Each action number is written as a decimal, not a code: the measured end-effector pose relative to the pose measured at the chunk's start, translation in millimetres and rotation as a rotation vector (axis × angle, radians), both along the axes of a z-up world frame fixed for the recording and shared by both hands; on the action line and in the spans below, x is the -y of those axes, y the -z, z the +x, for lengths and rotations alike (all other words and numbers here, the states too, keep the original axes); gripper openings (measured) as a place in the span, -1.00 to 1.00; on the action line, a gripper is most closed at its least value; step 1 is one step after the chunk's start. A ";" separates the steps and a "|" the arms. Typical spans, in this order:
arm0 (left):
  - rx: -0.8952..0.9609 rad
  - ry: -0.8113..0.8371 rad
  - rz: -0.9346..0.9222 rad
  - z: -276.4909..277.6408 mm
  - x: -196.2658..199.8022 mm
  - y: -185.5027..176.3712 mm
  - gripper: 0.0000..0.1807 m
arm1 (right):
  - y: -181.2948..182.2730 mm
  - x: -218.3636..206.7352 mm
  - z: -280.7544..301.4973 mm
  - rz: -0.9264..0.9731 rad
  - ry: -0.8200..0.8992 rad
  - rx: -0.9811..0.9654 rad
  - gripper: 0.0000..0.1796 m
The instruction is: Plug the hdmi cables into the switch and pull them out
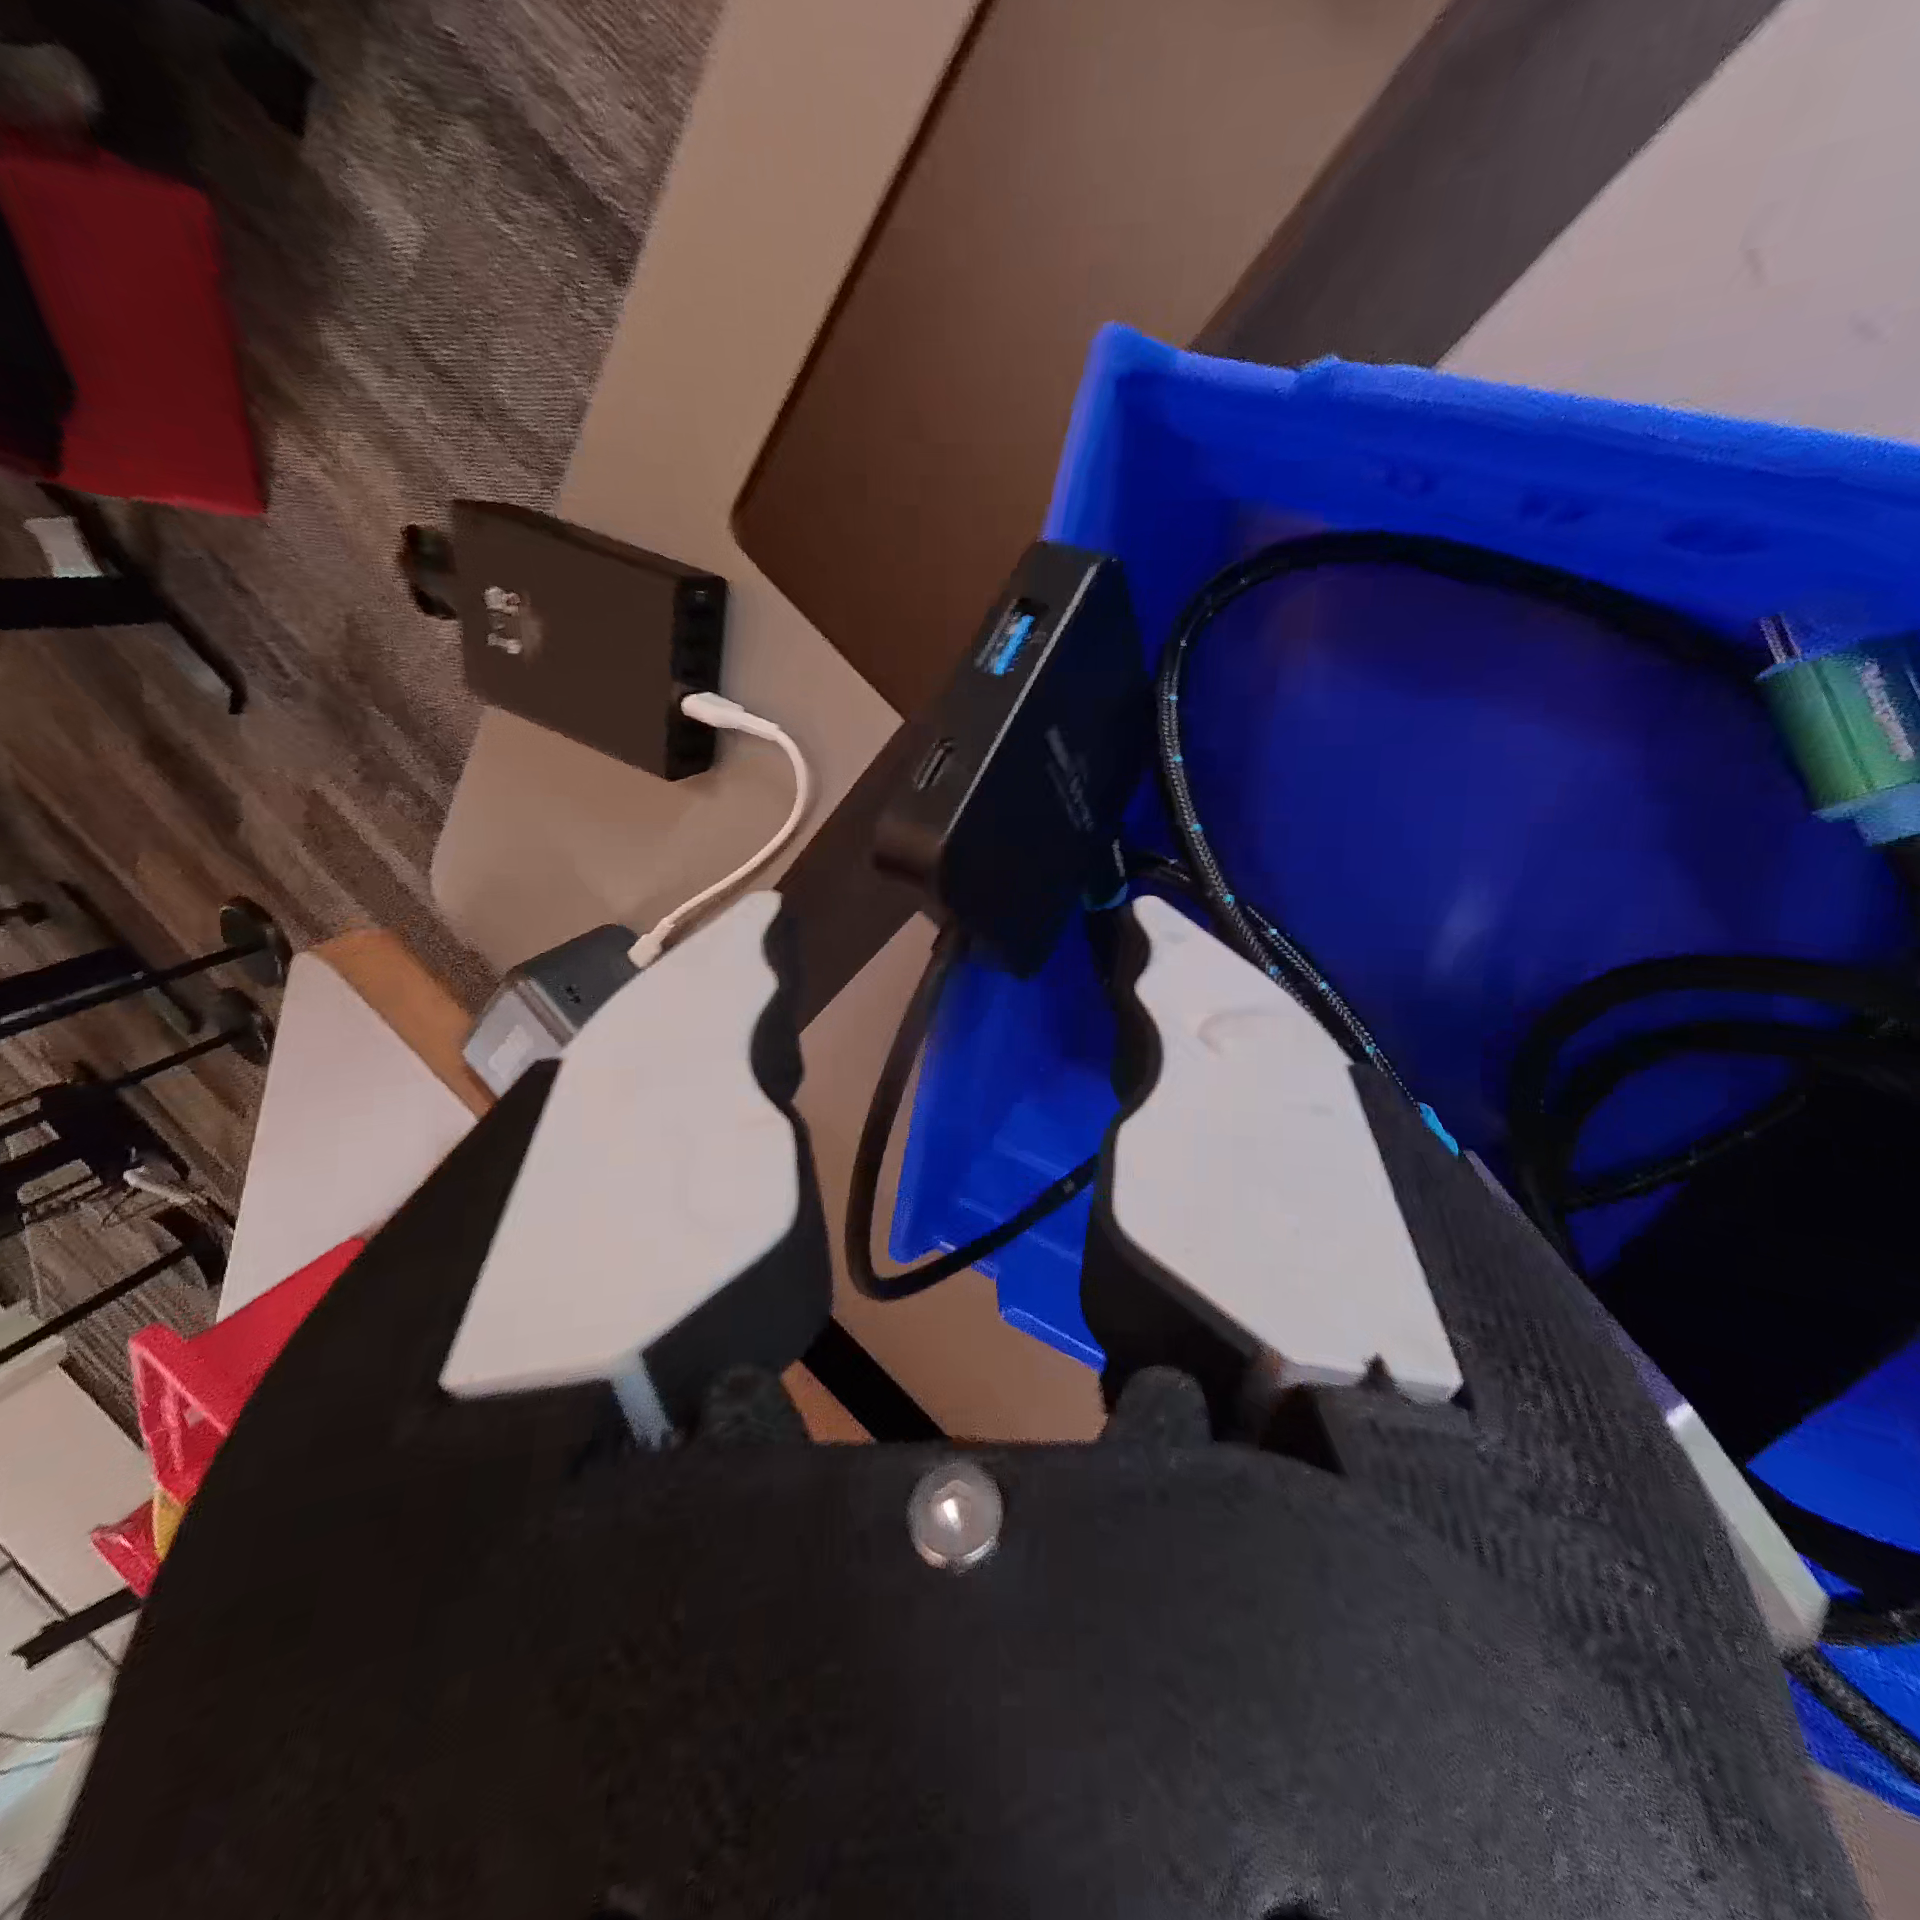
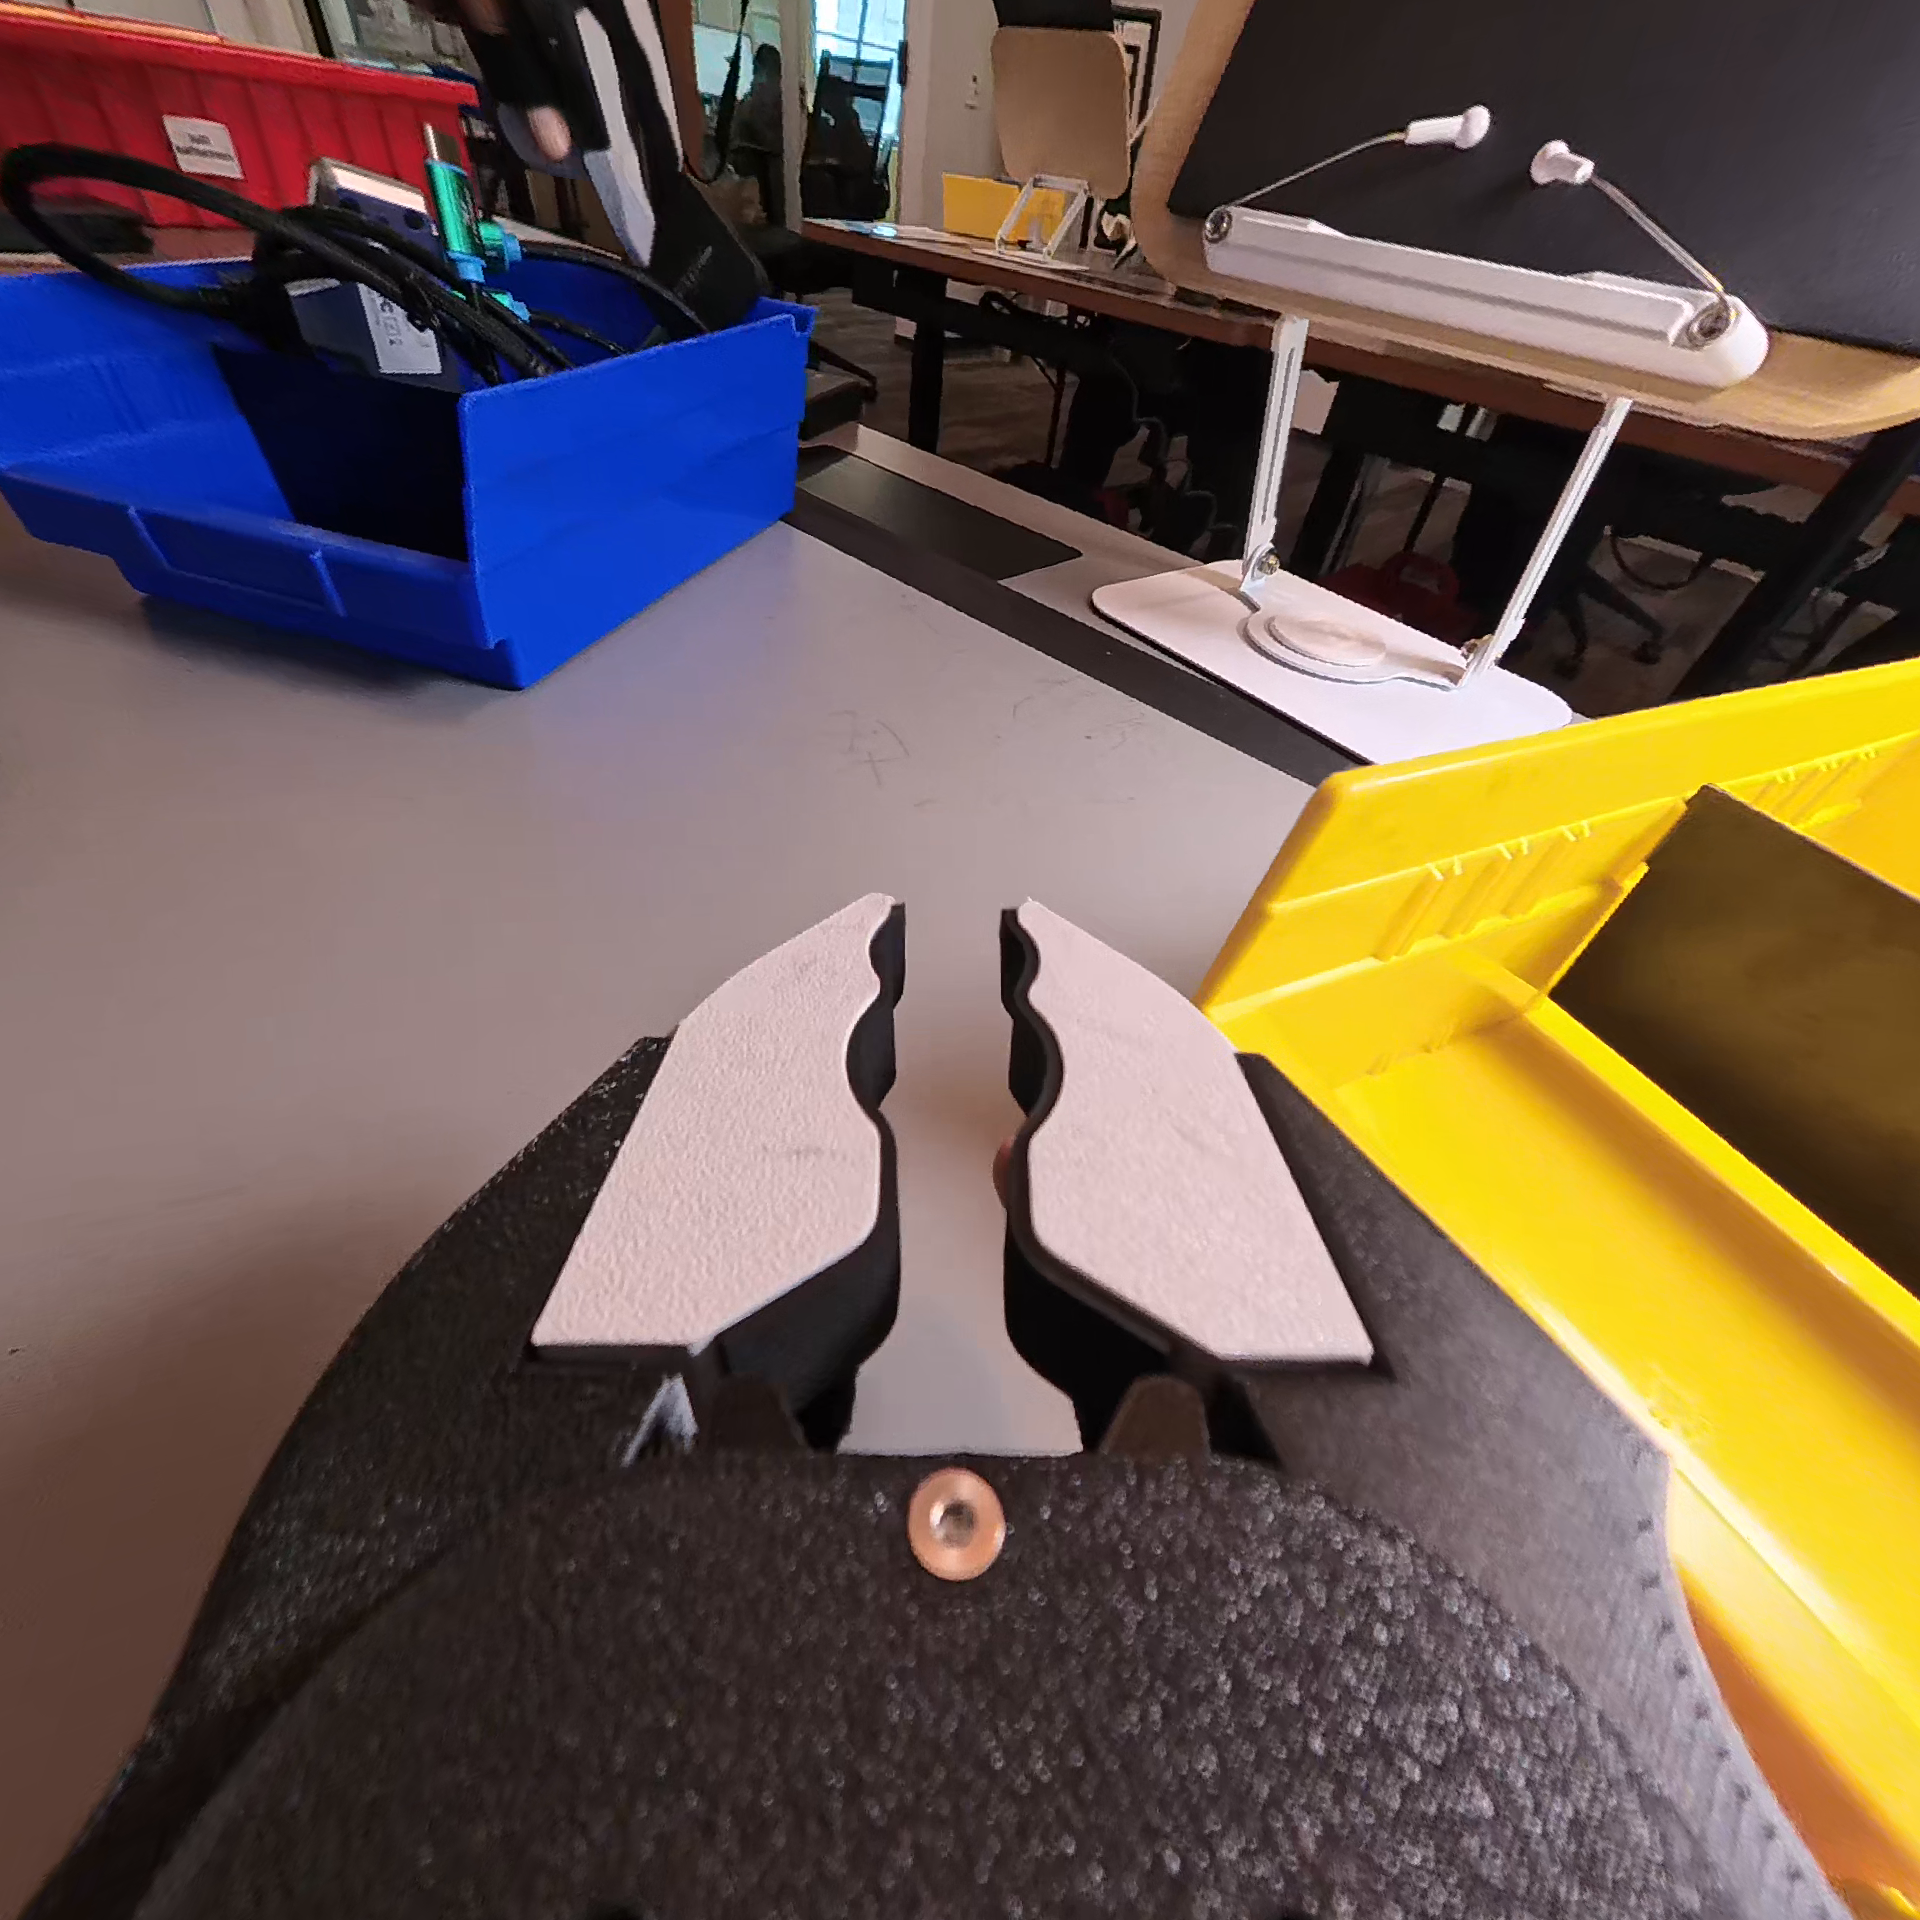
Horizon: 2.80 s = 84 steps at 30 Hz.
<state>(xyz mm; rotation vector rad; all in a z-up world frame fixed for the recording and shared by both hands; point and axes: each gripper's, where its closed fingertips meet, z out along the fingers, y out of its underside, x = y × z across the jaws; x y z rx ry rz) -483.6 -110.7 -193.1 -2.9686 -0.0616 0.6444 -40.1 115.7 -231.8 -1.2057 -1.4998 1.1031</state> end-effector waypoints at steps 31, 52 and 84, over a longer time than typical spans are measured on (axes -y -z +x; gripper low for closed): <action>-0.781 0.085 0.620 103.7 44.2 -337.9 -0.83 | -61.0 22.8 -4.1 0.063 -0.034 -0.149 -0.82; 0.560 0.637 1.583 363.7 -110.1 -200.1 -0.84 | -248.0 -31.4 18.1 -0.166 -0.224 -0.503 -0.79; 0.486 0.823 1.014 417.7 -128.5 -100.6 -0.71 | -109.4 77.7 -3.9 0.254 -0.585 0.239 -0.88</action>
